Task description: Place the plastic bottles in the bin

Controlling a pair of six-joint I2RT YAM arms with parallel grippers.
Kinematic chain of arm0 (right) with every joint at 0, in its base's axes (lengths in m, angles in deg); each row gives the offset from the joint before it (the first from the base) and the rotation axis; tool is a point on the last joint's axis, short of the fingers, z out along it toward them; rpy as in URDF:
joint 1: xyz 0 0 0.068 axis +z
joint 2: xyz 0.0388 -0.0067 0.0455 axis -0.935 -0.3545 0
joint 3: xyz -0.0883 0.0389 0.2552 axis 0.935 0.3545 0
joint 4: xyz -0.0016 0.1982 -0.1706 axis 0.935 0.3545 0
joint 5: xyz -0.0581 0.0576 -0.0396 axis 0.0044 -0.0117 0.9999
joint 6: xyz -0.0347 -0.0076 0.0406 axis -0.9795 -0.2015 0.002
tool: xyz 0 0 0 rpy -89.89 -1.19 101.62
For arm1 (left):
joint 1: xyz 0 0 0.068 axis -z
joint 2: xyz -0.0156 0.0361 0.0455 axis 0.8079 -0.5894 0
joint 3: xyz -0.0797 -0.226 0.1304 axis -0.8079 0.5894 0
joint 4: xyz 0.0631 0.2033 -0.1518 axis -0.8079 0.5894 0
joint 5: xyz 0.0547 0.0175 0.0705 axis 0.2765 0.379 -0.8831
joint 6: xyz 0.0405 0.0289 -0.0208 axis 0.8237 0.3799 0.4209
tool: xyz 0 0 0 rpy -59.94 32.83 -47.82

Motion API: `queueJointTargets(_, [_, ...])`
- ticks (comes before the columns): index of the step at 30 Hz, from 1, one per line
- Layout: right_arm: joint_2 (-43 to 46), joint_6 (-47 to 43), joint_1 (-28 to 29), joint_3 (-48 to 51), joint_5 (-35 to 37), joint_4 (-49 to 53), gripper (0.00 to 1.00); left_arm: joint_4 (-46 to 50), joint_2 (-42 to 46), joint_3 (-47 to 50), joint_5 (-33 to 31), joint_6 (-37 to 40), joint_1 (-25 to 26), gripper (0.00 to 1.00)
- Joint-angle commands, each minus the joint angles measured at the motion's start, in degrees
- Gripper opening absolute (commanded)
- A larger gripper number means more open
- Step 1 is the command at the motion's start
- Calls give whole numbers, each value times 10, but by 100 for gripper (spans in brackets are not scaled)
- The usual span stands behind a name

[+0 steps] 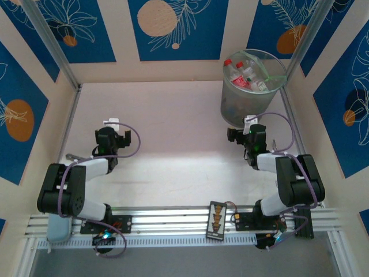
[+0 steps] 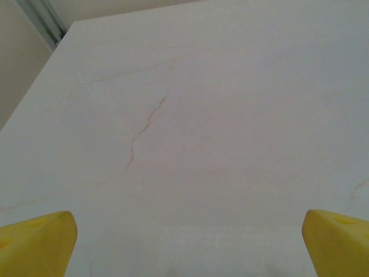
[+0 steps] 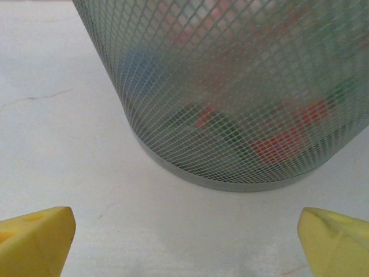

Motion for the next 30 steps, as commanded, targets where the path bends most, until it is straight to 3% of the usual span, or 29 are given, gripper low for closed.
queueJointTargets(1, [-5,12,-10,30,-30,-90,99,-116,-28,30,45,-5,-7,100])
queueJointTargets(3, [-29,10,-11,37,-37,-128,99,-237,-90,57,37,0,-6,100])
queueJointTargets(5, [-16,11,-14,33,-45,-101,99,-190,-62,59,17,-21,-8,100])
queueJointTargets(6, [-24,9,-14,36,-48,-117,99,-224,-80,60,18,-14,-8,100])
queueJointTargets(8, [-19,15,-23,23,-66,-86,99,-193,-71,55,23,-16,-8,100])
queueJointTargets(30, [-21,26,-38,18,-87,-78,99,-212,-77,57,19,-11,-5,100])
